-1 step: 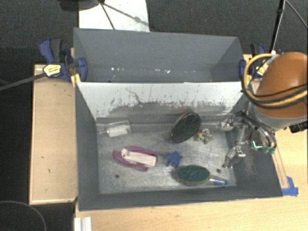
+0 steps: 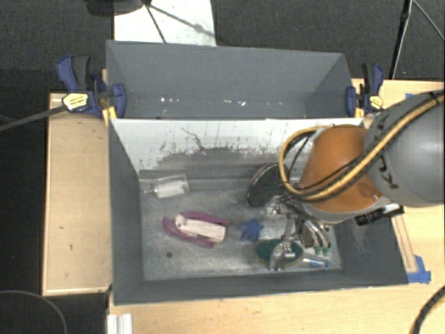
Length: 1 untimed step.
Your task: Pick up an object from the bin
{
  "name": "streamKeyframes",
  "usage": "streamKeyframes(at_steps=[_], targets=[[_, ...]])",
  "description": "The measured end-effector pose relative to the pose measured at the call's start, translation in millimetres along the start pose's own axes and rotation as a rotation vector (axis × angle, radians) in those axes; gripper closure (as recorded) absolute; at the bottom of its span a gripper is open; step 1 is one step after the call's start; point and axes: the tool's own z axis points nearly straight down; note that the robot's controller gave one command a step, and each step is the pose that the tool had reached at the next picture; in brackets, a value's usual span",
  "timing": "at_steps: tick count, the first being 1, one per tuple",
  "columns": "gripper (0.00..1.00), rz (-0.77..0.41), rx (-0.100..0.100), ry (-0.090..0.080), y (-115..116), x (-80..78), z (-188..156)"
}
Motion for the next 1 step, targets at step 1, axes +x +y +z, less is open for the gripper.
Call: streamKeyframes(at_steps=[1], targets=[[0.00,0.267,0.000,-0.013,-11.4,-0.9,46.1]])
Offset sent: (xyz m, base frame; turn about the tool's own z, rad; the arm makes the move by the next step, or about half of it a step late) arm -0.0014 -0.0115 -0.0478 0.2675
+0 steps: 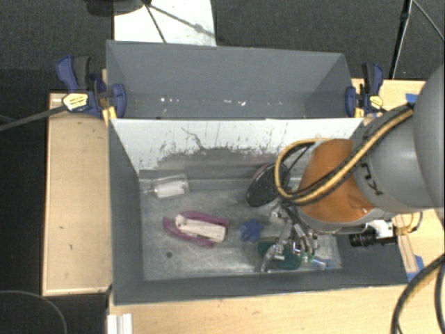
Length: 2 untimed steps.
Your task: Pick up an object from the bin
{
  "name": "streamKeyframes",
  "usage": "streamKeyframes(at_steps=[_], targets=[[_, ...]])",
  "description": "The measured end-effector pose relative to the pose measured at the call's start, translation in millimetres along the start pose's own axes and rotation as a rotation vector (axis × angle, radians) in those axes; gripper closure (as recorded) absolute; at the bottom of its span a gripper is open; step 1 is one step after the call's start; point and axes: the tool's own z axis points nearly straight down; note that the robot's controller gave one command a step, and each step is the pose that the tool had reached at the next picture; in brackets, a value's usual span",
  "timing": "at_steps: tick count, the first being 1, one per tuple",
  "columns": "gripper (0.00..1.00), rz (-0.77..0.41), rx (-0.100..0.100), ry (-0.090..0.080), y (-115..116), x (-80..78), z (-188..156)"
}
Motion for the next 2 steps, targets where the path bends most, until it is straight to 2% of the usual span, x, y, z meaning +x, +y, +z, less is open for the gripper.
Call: streamKeyframes(at_steps=[1,2], targets=[[1.00,-0.003,-0.002,-0.014,0,-4.2,-3],[1.00,0.021,0.000,-0.005,-30,-22.9,-213]])
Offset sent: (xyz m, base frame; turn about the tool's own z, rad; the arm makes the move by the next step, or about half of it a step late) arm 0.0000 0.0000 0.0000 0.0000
